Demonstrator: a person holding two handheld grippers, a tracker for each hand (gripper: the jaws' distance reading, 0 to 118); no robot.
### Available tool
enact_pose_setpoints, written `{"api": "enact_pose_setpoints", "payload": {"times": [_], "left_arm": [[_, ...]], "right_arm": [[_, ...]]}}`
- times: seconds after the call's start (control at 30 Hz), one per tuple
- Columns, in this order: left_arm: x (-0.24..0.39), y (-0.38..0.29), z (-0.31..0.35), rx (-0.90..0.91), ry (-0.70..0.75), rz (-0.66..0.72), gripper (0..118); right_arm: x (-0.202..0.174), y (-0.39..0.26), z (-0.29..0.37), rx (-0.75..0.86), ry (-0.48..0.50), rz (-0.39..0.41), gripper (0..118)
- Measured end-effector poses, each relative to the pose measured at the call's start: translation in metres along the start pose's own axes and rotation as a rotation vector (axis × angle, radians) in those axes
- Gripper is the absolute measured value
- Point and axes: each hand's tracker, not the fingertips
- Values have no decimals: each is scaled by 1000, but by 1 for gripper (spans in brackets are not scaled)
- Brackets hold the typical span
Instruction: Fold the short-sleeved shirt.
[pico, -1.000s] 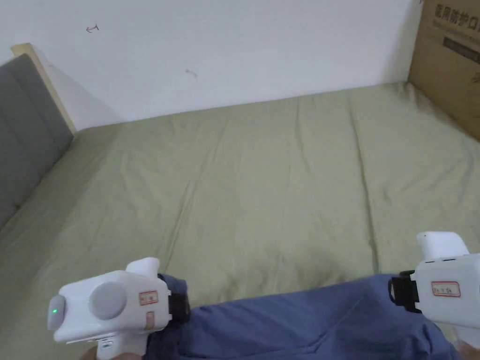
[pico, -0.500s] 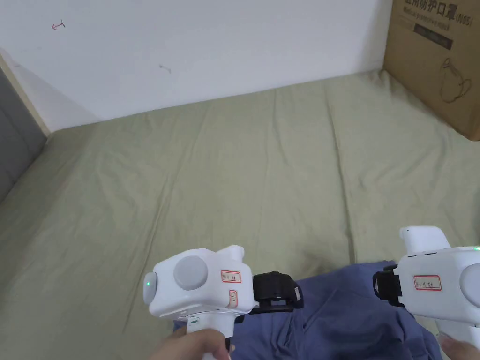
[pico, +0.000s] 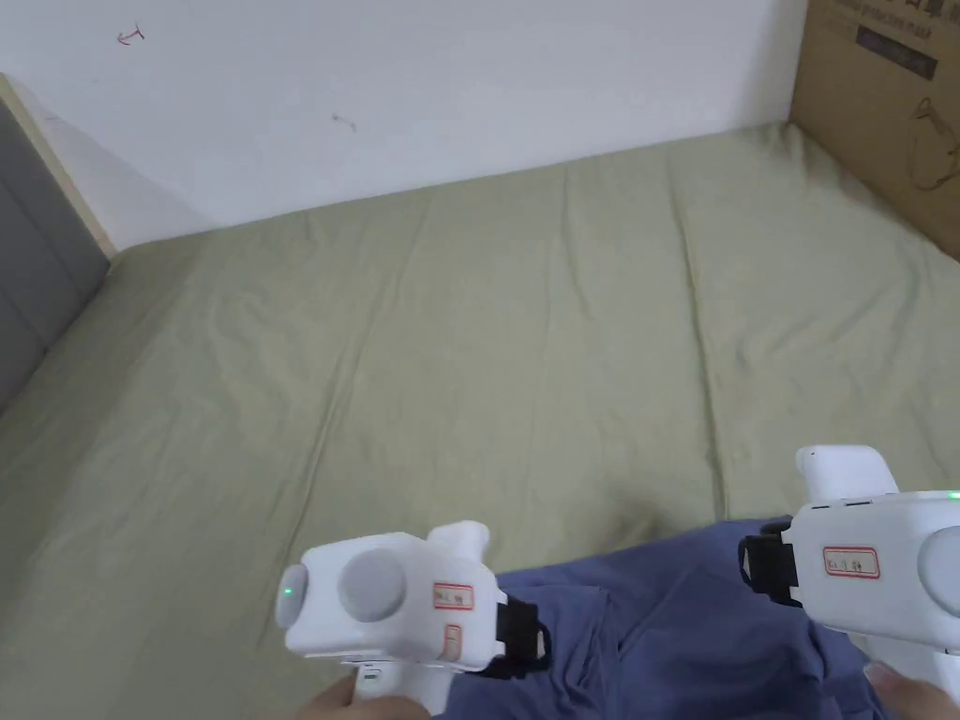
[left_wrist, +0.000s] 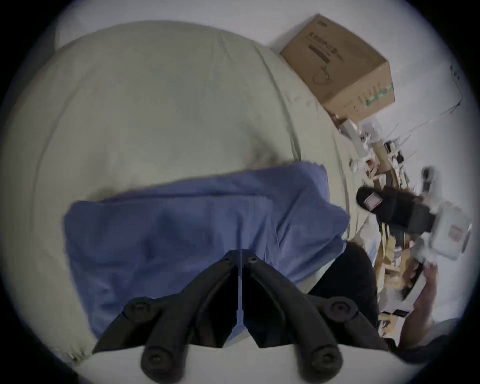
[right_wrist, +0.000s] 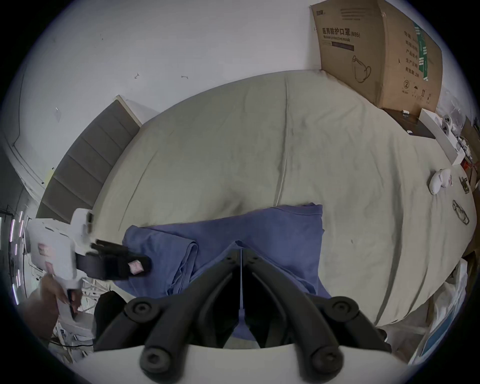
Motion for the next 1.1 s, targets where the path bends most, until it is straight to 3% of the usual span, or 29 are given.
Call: {"api": "enact_pose_setpoints", "payload": {"times": [0.2, 0.33, 0.47, 0.6, 0.63, 0.67, 0.73, 0.77, 0.8, 0.83, 1.03, 1.1], "left_arm": [[22, 4, -55, -91, -66, 57, 3], [35, 9, -58, -108, -233, 87, 3], [29, 6, -20, -6, -320, 47, 3], [-26, -1, 38, 123, -388, 101, 4], [-43, -4, 51, 147, -389, 112, 7], [-66, -8, 64, 166, -379, 130, 23], [-103, -19, 83, 197, -374, 194, 61], [-123, -27, 89, 210, -377, 238, 91], [-140, -34, 92, 220, -370, 273, 113], [-154, -40, 93, 231, -376, 303, 118], [-191, -100, 67, 293, -489, 526, 118], [-220, -77, 39, 225, -595, 566, 118]], "right_arm": [[14, -2, 0, -12, -10, -16, 1], [18, -2, 2, -16, -12, -22, 1], [19, -1, 4, -13, -17, -14, 0], [19, 1, 4, -7, -22, -11, 1], [18, 1, 4, -1, -23, -11, 1], [18, 1, 3, 6, -22, -13, 0], [16, 1, 1, 2, -18, -16, 1], [14, 1, -2, -5, -16, -13, 1], [13, 1, -3, -10, -16, -8, 1], [11, 0, -5, -17, -21, -1, 1], [8, -4, -14, -38, -26, -2, 1], [7, -5, -16, -52, -40, 6, 1]]}}
